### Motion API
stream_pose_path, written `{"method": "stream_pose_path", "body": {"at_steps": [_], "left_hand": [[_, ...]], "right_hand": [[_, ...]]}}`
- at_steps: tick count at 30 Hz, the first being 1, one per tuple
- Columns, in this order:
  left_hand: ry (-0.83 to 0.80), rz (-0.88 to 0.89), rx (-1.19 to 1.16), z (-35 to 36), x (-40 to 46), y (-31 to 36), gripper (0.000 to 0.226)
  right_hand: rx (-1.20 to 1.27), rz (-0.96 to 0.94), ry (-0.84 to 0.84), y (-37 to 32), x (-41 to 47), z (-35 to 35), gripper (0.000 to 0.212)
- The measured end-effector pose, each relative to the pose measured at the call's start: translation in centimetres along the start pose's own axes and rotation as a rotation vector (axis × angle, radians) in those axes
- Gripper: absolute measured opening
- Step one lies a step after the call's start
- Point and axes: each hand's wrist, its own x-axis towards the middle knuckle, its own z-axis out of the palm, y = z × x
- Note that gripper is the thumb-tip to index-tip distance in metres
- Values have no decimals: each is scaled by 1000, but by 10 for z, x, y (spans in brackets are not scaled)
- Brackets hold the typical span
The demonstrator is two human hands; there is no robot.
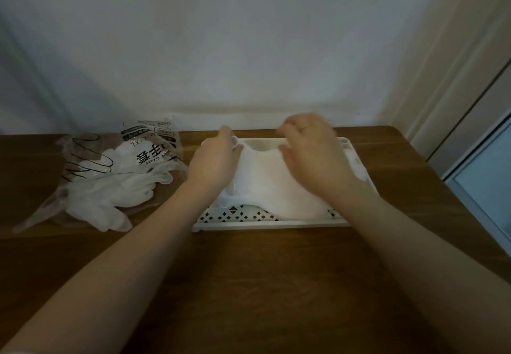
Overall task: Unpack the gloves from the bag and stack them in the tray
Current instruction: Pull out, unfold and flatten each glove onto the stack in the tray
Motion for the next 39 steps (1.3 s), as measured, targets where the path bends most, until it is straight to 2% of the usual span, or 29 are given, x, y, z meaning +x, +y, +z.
{"method": "stream_pose_path", "body": {"at_steps": [2,3,5,9,12,15,18,21,24,26,29,32,34,35,37,39], "left_hand": [[17,3,78,2,0,-3,26],[13,0,115,3,-1,-5,26],[1,-8,132,6,-2,-10,26],[9,-13,51,10,0,-19,20],[-25,45,119,15,-2,-23,12],[-67,72,178,19,-5,-27,19],[-123,13,231,15,-6,-22,31],[-157,-4,182,8,-9,-16,30],[-39,73,67,-6,-20,-13,40],[85,189,-45,-20,-30,-13,40],[246,385,-176,-47,-54,-23,31],[409,531,-46,-69,-75,-54,24],[471,516,118,-77,-88,-81,21],[448,479,183,-79,-91,-91,17],[284,327,288,-85,-95,-117,9],[135,172,353,-86,-92,-132,14]], "right_hand": [[102,-102,-317,-15,-6,4,49],[71,-116,-479,-14,-10,11,60],[-30,-69,-671,-3,-18,23,75],[-118,78,-737,27,-23,31,99],[-69,152,-801,37,-27,31,114],[5,196,-852,42,-28,36,124],[21,198,-907,44,-21,36,126],[-54,214,-888,36,-18,24,121],[-59,136,-684,15,-14,1,108],[73,51,-547,-10,-7,-18,84],[202,-127,-355,-62,1,-33,35],[392,-164,-321,-114,1,-32,19],[426,-176,-365,-142,-2,-20,19],[415,-180,-383,-150,-4,-11,20],[405,-173,-431,-169,-1,9,24],[405,-143,-501,-178,3,28,26]]}}
